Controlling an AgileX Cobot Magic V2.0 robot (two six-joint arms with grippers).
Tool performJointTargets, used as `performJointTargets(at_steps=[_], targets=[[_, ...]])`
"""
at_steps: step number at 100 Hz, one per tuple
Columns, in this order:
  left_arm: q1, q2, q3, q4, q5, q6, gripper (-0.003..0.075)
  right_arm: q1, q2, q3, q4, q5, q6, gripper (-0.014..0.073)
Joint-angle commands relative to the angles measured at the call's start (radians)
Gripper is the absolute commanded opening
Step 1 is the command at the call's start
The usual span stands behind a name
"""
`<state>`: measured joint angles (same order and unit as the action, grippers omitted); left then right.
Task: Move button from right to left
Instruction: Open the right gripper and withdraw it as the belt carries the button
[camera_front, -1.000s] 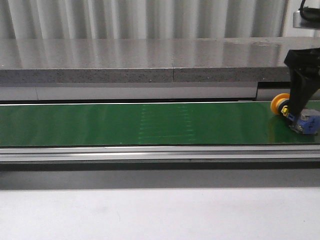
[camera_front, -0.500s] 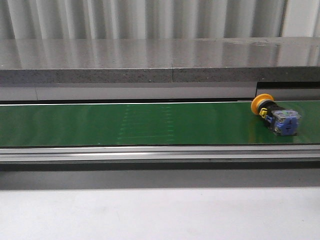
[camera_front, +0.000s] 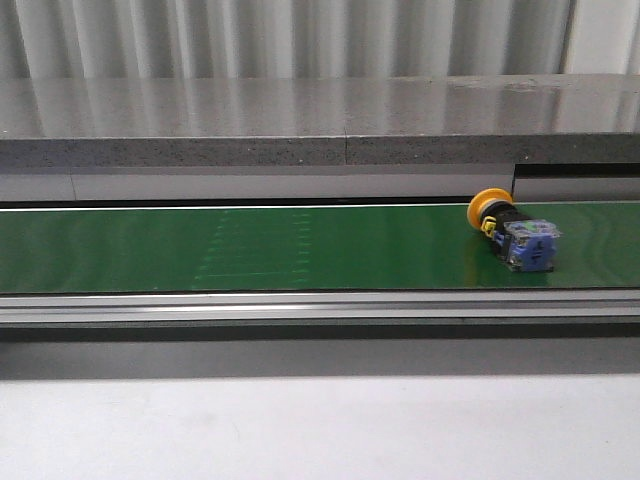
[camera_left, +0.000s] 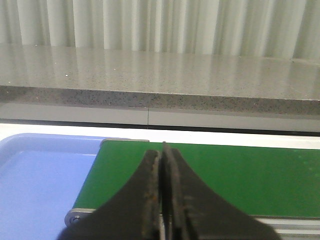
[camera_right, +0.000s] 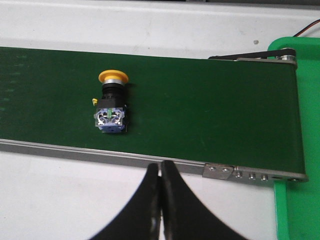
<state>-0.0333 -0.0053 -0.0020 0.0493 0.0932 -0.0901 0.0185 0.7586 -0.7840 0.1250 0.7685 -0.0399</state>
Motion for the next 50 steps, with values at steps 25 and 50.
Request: performJointTargets(at_steps=[25, 50], targets=[[0.003, -0.033, 0.025, -0.008, -0.084, 0.0, -0.002, 0.0, -0.411, 0.185, 0.01, -0.078, -0.014, -0.0067], [0.003, -0.033, 0.023, -0.008, -0.084, 0.0, -0.002, 0.0, -0.669, 0.286, 0.01, -0.076, -0.014, -0.0067]])
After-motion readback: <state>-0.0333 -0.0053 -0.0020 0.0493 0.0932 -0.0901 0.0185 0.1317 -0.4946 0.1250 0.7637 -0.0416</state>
